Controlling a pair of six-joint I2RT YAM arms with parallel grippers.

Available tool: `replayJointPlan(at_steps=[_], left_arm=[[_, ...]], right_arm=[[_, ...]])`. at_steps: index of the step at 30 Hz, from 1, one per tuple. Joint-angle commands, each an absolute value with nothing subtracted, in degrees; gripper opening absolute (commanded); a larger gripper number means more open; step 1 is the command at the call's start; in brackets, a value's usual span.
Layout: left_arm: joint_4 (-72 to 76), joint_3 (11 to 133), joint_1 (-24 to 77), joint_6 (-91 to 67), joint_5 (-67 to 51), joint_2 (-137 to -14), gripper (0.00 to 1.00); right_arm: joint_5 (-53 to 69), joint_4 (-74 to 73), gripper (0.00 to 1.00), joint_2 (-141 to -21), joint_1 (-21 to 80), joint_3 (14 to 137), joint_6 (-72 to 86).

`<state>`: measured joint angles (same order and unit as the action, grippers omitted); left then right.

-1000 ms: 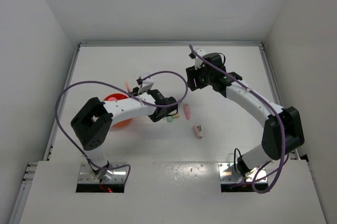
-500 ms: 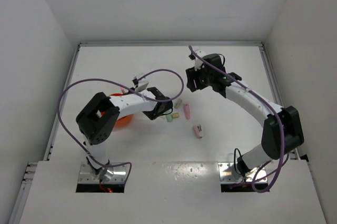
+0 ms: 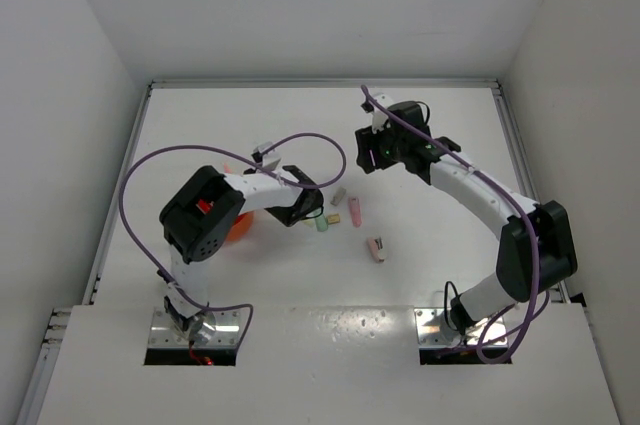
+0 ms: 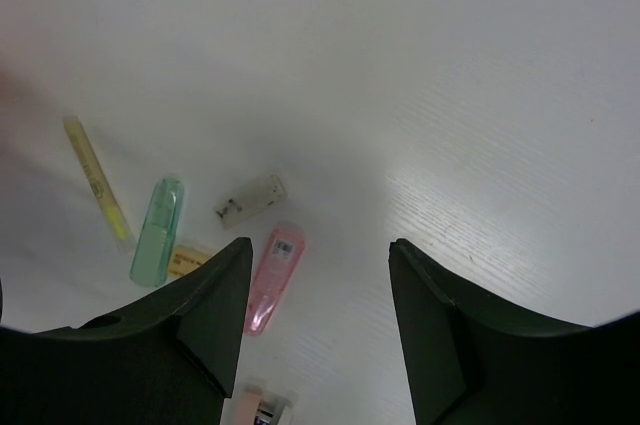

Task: Sort the stationery into containers
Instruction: Place the pen in the storage box.

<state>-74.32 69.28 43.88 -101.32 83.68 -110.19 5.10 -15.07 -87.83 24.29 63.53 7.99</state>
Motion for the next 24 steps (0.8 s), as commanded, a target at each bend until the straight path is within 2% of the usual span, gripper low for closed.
replayJointPlan(at_steps=[1,3,4,7,17,24], left_arm=[[-74.88,69.61,43.42,-103.45,98.79,-110.74,0.0],[-74.88,70.14,43.42,-103.45,98.79,-111.36,0.0],[-74.88,70.14,43.42,-103.45,98.79,-111.36,0.06],[-74.88,70.14,43.42,-103.45,98.79,-111.36,0.15],[-74.88,70.14,43.42,-103.45,98.26,-110.74,0.34],[-74.88,70.14,43.42,-102.93,98.26,-109.69,0.36]], right_arm=[[6.67,-13.1,0.57,-87.71,23.82,63.63,8.79],[6.68,-13.1,0.57,-87.71,23.82,63.63,8.79],[6.68,-13.1,0.57,-87.71,23.82,63.63,8.79],[6.68,-13.1,0.57,-87.71,23.29,63.63,8.79],[7.21,-13.62,0.57,-87.71,23.29,63.63,9.32],[7.73,-13.62,0.57,-87.71,22.76,63.63,9.32]])
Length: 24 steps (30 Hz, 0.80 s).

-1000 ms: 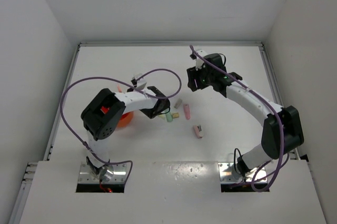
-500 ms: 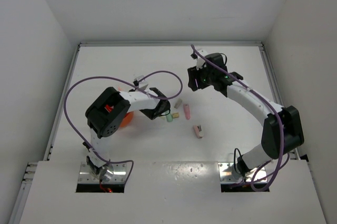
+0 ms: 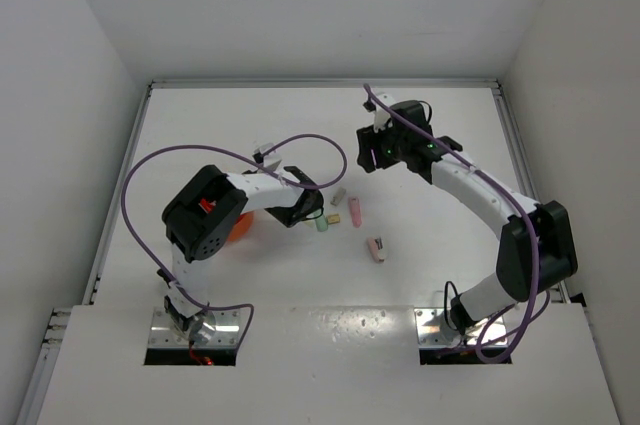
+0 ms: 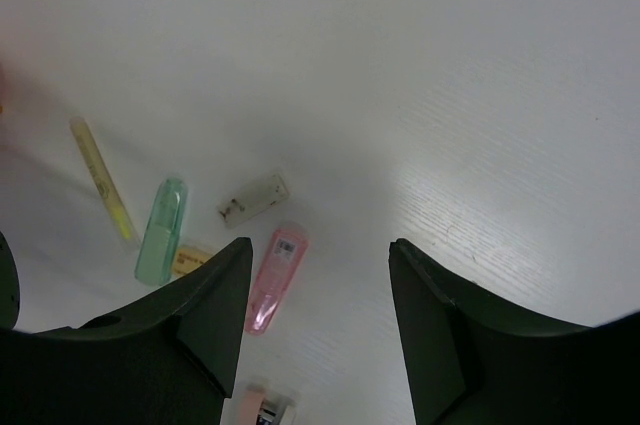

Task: Sort the stationery into containers
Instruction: Place the pen in the storage box, then pick up the pen from the center of the board.

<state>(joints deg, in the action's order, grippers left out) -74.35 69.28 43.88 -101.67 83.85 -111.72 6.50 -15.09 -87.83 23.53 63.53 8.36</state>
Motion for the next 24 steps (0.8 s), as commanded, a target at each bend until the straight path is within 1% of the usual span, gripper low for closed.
replayJointPlan(at_steps=[1,5,7,8,9,10,12,13,15,16,17,18,19,20,21,22,23,24], left_arm=[[-74.88,70.75,43.42,-102.4,98.26,-108.9,0.36],[-74.88,73.29,46.66,-98.46,98.88,-106.62,0.36],[-74.88,77.41,49.99,-95.64,100.19,-105.74,0.35],[-74.88,79.26,51.31,-93.88,100.2,-105.73,0.32],[-74.88,81.37,52.63,-90.21,100.2,-104.95,0.26],[-74.88,85.56,54.04,-88.44,99.67,-104.33,0.12],[-74.88,89.89,57.91,-83.35,96.43,-104.33,0.0],[-74.88,94.44,58.7,-81.93,90.67,-104.85,0.0],[-72.79,96.58,59.24,-80.08,83.1,-104.85,0.0],[-71.12,95.63,59.24,-80.07,75.05,-104.07,0.0],[-70.23,94.15,57.32,-81.81,70.79,-101.8,0.2],[-64.66,91.96,55.83,-81.83,66.49,-100.04,0.39],[-61.12,86.1,54.16,-81.13,58.7,-97.93,0.57],[-56.99,82.65,52.49,-79.64,55.14,-95.65,0.66],[-49.3,79.22,49.25,-79.02,51.8,-91.01,0.71],[-46.09,76.14,47.48,-79.01,48.46,-89.14,0.73],[-43.18,70.98,45.63,-78.49,42.6,-87.64,0.73],[-40.89,69.45,42.92,-78.49,40.54,-86.76,0.73]], right_arm=[[7.73,-13.62,0.57,-87.71,22.76,63.63,9.32],[7.73,-13.62,0.57,-87.71,22.76,63.63,9.32],[7.73,-13.62,0.57,-87.71,22.76,63.63,9.32],[7.13,-13.62,0.57,-87.71,22.76,63.63,9.32],[6.6,-13.62,0.57,-87.71,22.76,63.63,9.32],[6.59,-13.62,0.57,-87.71,22.76,63.63,9.32],[5.28,-13.62,0.57,-87.71,22.76,63.63,8.79],[4.66,-13.62,0.53,-87.11,22.76,63.63,8.79],[4.66,-13.62,0.36,-87.1,22.76,63.63,8.79],[4.05,-13.62,0.3,-87.1,22.76,63.63,8.79],[4.04,-13.62,0.28,-87.1,22.76,64.24,8.79],[4.04,-13.62,0.34,-87.1,22.76,64.25,8.79],[3.43,-14.15,0.44,-87.1,22.76,64.25,8.79],[3.43,-14.15,0.52,-87.1,22.76,64.25,8.79],[3.43,-14.15,0.58,-87.1,22.76,64.25,8.79],[3.43,-14.15,0.58,-87.1,22.76,64.25,8.79],[3.43,-14.15,0.58,-86.58,22.76,64.25,8.79],[2.82,-14.15,0.51,-86.57,22.76,64.25,8.79]])
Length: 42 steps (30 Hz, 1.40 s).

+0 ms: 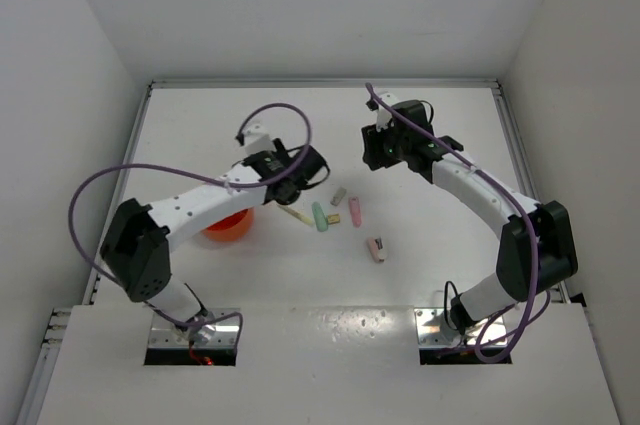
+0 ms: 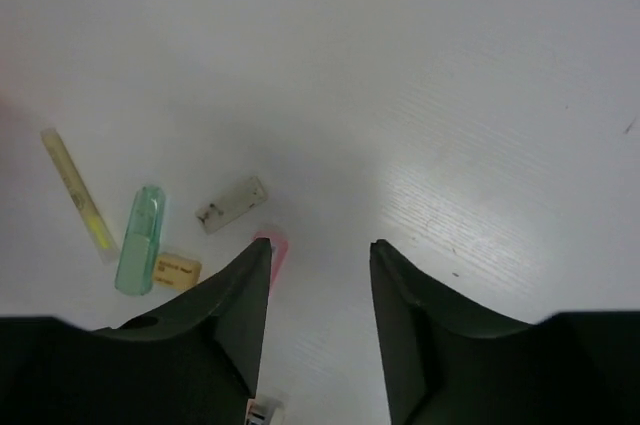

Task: Sort the stationery into containers
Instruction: Pick up the pen from the center of the board.

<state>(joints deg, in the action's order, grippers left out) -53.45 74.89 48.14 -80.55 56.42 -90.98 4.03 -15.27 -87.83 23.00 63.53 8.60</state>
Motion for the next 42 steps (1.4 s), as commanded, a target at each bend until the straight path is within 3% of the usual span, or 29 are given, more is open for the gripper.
replayJointPlan(at_steps=[1,2,3,4,8,18,42], left_arm=[[-39.74,68.65,42.11,-77.96,39.21,-86.75,0.73],[-39.73,68.64,41.49,-77.44,37.89,-87.62,0.71],[-39.73,69.34,41.48,-77.43,37.88,-88.41,0.62],[-39.12,69.35,41.48,-76.74,36.84,-89.2,0.56],[-38.58,71.89,41.48,-75.41,34.11,-93.51,0.43],[-37.53,69.79,41.48,-79.62,31.21,-98.61,0.47],[-34.98,66.09,40.43,-82.27,27.95,-106.79,0.44]], right_arm=[[2.29,-14.15,0.42,-86.57,22.76,64.25,8.79],[2.29,-14.15,0.32,-85.96,22.76,64.25,8.79],[1.59,-14.15,0.16,-85.96,22.76,64.25,8.79],[1.58,-14.15,0.13,-85.96,22.24,64.25,8.79],[1.05,-14.15,0.19,-85.96,22.24,64.25,8.79],[1.05,-14.15,0.21,-85.96,21.71,64.25,8.79],[2.63,-14.15,0.24,-85.43,20.65,63.72,8.79]])
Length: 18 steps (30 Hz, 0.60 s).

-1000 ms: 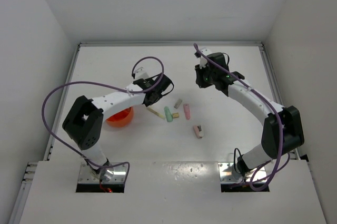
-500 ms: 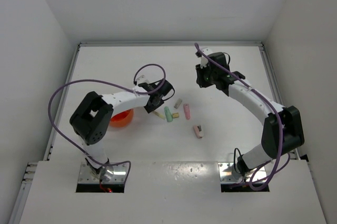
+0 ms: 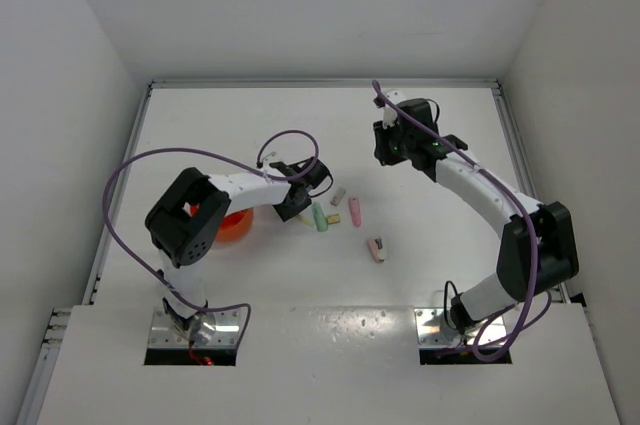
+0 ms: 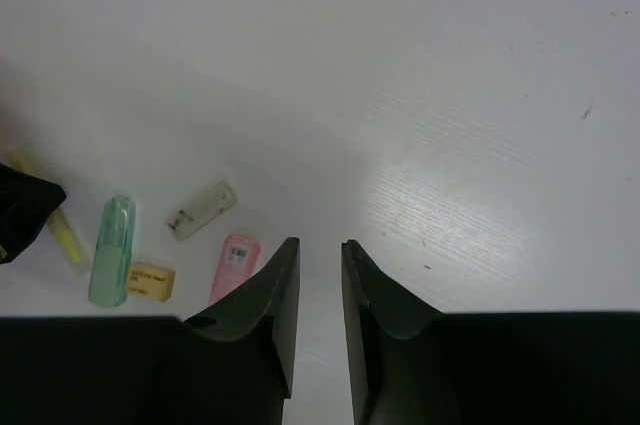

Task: Sort the stationery into containers
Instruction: Pick up the pen from the center of the board.

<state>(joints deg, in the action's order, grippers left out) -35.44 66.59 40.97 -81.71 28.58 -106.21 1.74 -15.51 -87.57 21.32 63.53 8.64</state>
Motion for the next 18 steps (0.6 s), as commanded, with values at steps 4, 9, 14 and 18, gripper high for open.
replayJointPlan(at_steps=[4,9,14,18], left_arm=[[-34.37,66.09,40.43,-82.27,27.95,-107.31,0.38],[-34.37,66.09,40.43,-81.12,27.34,-107.84,0.23],[-34.37,66.62,40.43,-78.32,27.94,-106.7,0.08],[-36.2,71.34,40.43,-74.19,33.55,-102.58,0.0]], right_arm=[[2.64,-14.15,0.24,-85.43,20.65,63.72,8.79],[3.16,-13.62,0.24,-84.38,20.13,63.72,9.32],[3.16,-13.62,0.24,-84.38,19.6,63.72,9.32],[3.69,-13.62,0.24,-84.38,19.6,63.72,9.32]])
